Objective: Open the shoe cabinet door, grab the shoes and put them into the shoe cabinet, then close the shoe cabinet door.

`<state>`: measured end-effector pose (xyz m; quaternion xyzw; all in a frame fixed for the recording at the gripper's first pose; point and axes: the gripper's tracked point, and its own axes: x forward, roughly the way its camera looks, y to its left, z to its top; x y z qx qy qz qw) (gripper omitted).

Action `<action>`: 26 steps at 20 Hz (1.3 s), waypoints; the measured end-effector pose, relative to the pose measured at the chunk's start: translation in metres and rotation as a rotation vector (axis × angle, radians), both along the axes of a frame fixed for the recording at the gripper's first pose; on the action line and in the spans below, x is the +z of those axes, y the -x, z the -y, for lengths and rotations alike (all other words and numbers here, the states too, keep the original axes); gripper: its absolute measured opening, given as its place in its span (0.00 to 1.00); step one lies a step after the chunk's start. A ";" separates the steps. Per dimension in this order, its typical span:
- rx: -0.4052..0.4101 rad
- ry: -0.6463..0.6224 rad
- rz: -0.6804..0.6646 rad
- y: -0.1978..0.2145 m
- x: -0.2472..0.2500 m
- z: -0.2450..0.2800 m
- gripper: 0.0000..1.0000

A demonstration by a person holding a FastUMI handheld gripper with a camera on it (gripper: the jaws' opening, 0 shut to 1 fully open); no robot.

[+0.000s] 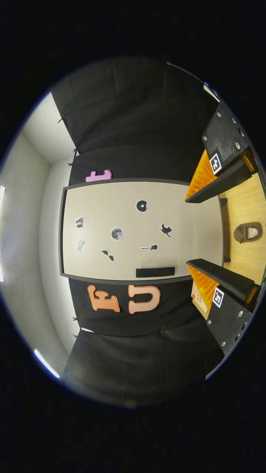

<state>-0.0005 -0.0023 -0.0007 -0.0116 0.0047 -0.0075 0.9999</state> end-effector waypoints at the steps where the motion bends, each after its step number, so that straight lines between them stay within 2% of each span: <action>1: -0.001 0.001 -0.003 0.000 0.000 0.000 0.95; 8: 0.032 0.013 -0.021 0.000 -0.003 -0.001 0.95; 16: 0.110 0.020 -0.012 -0.016 -0.005 -0.020 0.95; 21: 0.142 0.039 -0.010 -0.052 -0.004 -0.040 0.95; 26: 0.144 0.041 -0.017 -0.115 -0.002 -0.062 0.95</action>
